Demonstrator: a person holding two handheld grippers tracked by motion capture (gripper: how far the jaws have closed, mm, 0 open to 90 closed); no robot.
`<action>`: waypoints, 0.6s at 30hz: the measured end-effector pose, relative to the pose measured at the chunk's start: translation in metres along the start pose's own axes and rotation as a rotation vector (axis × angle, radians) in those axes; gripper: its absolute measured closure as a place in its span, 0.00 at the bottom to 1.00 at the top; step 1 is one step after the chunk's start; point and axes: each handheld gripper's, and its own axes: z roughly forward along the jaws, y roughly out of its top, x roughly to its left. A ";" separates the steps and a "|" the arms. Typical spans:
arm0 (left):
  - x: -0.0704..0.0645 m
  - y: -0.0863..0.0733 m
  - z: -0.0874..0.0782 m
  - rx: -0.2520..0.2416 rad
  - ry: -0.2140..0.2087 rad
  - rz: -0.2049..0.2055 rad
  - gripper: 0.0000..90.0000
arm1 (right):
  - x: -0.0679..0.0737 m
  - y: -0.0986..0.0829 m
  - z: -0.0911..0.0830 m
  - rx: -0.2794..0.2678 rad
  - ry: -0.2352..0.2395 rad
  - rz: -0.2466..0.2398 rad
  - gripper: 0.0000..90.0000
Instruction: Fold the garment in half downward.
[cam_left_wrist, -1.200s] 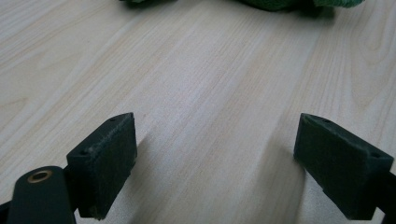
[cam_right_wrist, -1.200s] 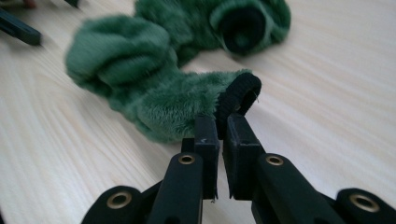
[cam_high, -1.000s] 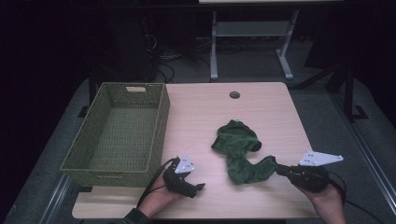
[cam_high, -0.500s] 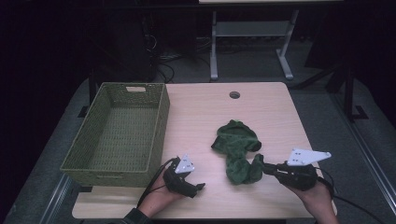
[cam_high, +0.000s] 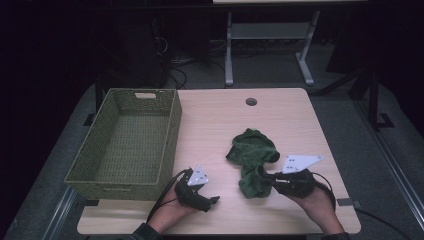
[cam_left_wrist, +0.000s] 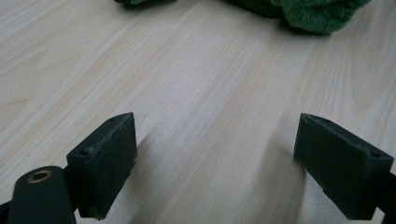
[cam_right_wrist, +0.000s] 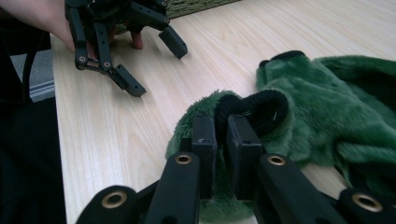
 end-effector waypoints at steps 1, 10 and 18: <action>0.000 0.000 0.000 0.000 0.000 0.000 0.14 | 0.001 0.002 0.003 0.000 0.005 -0.004 0.90; 0.000 0.000 0.000 -0.001 -0.001 -0.003 0.14 | -0.004 0.011 0.005 -0.032 0.004 0.000 0.87; 0.000 0.000 0.000 -0.002 0.001 -0.001 0.14 | -0.028 0.008 0.024 -0.020 0.001 0.089 1.00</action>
